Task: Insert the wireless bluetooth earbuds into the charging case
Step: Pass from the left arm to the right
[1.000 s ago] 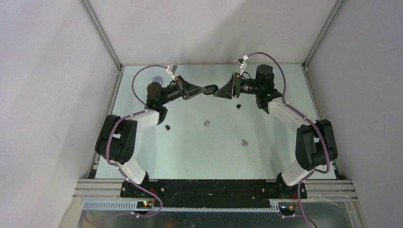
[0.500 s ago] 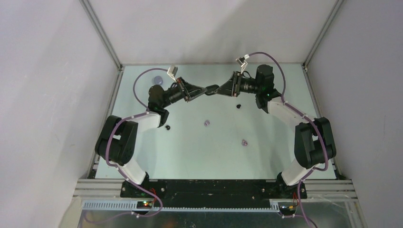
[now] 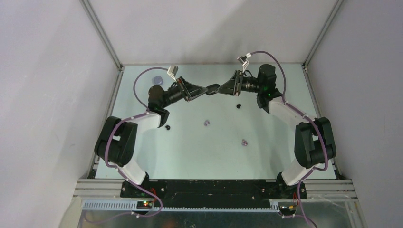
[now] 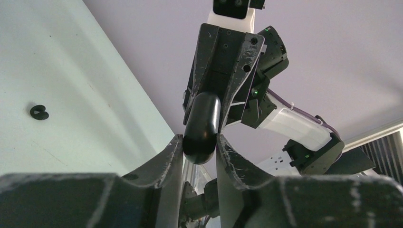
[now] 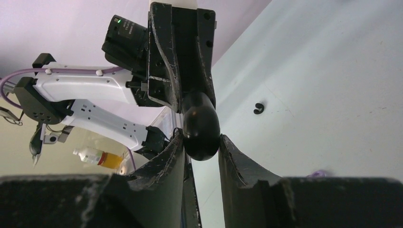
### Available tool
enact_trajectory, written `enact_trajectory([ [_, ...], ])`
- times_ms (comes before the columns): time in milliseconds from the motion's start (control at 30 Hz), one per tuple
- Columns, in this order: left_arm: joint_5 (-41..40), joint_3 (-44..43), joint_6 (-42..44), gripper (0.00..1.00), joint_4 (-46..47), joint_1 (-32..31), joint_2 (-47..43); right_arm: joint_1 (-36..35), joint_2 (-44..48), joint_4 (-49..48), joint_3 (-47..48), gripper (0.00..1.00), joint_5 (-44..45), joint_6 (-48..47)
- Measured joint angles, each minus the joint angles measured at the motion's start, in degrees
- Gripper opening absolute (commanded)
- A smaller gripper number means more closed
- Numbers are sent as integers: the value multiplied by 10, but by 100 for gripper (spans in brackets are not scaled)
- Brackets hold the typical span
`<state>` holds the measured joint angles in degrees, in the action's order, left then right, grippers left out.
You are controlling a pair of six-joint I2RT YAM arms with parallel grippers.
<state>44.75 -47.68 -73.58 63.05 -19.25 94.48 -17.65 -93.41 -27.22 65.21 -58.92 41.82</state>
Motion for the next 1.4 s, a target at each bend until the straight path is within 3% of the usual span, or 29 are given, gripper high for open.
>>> enact_trajectory([
  [167, 7, 0, 4, 52, -10, -1, 0, 9, 10, 7, 0, 10, -11, -11],
  [433, 26, -4, 26, 66, -32, 2, 0, 19, 45, 59, 1, 10, -22, -61],
  [667, 93, -65, 70, 70, -66, 40, 11, 23, 67, 275, 63, 8, -33, -227],
  [833, 190, -103, 94, 78, -57, 58, 22, 22, 76, 508, 169, 9, -28, -420],
  [900, 226, -105, 91, 84, -33, 57, 23, 18, 79, 588, 208, 10, -20, -487],
  [933, 247, -105, 78, 96, -8, 57, 24, 15, 81, 623, 224, 10, -14, -517],
  [1033, 301, -120, 19, 99, 92, 53, 37, -2, 85, 715, 264, 11, 14, -596],
  [1233, 340, -146, -58, 99, 184, 52, 55, -55, 89, 803, 302, 12, 85, -671],
  [1400, 288, -131, -67, 99, 163, 69, 67, -63, 111, 786, 284, 11, 118, -650],
])
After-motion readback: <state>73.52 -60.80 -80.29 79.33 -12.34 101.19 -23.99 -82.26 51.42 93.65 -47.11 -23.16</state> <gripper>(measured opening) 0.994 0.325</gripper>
